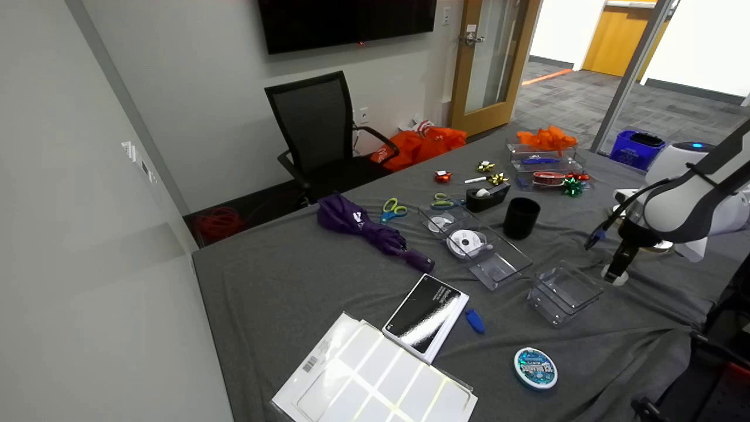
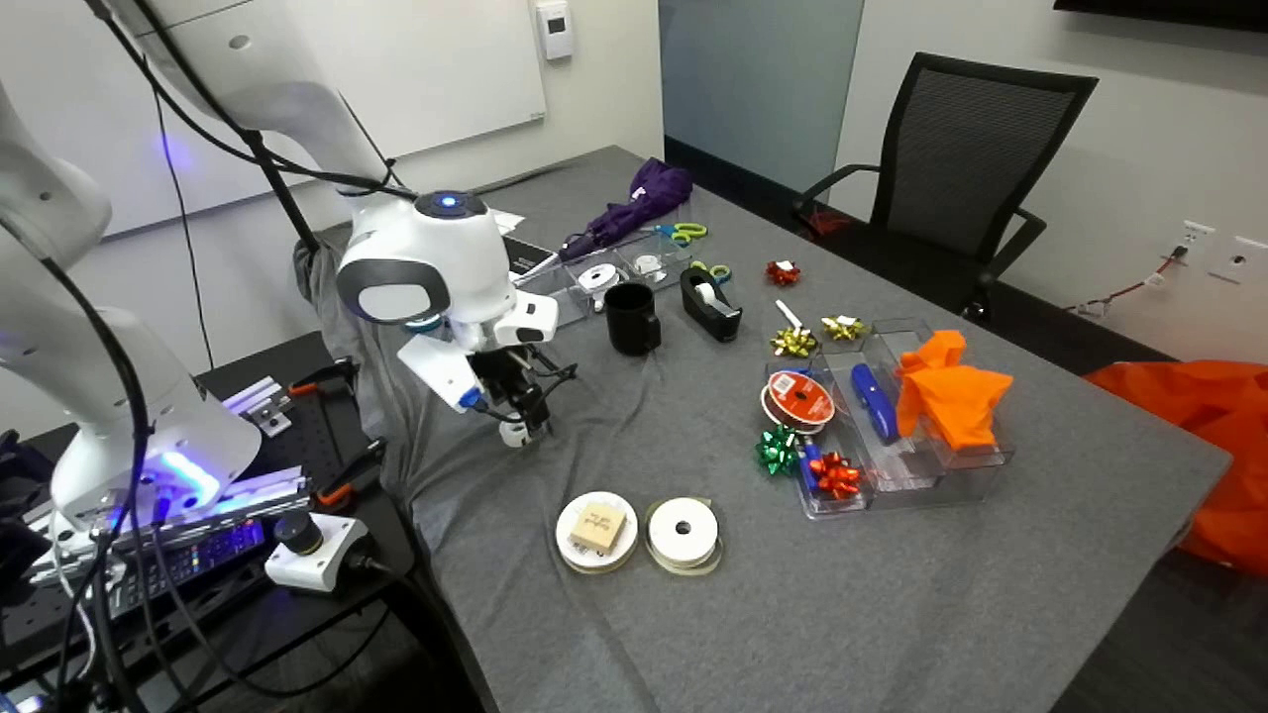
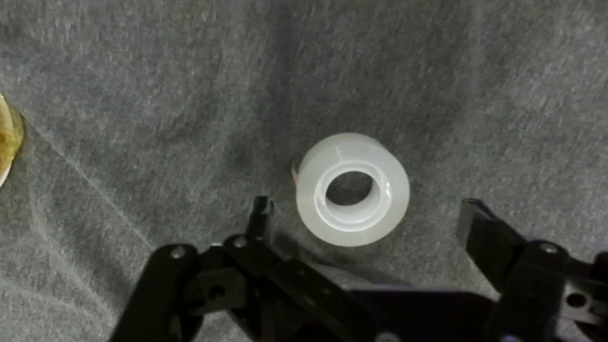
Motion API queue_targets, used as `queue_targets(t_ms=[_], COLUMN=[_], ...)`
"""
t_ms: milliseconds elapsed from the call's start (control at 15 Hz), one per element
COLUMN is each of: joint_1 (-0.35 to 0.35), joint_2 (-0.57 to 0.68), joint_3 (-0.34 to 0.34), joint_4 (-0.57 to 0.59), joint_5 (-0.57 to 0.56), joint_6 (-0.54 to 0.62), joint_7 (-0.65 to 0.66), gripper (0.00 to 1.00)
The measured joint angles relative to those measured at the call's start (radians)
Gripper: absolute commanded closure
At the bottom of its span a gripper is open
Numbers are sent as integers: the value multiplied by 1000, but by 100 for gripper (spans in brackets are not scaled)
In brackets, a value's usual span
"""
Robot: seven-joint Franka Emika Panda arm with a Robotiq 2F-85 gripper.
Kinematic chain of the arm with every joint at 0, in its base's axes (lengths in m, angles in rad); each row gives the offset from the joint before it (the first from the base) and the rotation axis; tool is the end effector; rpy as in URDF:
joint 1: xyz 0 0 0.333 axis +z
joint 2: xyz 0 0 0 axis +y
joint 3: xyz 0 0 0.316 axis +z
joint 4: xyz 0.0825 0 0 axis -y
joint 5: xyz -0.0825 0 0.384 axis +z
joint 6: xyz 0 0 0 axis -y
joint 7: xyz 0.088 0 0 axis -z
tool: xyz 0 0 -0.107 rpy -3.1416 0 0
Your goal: Put the white tape in the clear container at the back on the left.
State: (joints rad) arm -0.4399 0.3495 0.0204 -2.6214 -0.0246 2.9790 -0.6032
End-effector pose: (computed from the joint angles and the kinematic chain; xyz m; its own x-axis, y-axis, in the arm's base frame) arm 0.3857 -0.1691 0.1310 0.9787 0.2052 0.0084 0.2052 -0.9787 0.0024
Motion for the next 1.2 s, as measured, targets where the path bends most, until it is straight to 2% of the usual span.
queue_targets(t_ms=[67, 133, 267, 467, 600, 1200], joint_1=[0, 0, 0, 0, 0, -6], joint_2=[2, 4, 7, 13, 20, 4], joint_3=[-5, -11, -24, -35, -36, -31], joint_4=[0, 0, -1, -1, -1, -10], joint_5=[-7, -16, -36, -55, -60, -68], joint_6=[1, 4, 9, 18, 29, 29], joint_7=[0, 0, 1, 2, 4, 11], gripper=[0, 25, 33, 57, 67, 67])
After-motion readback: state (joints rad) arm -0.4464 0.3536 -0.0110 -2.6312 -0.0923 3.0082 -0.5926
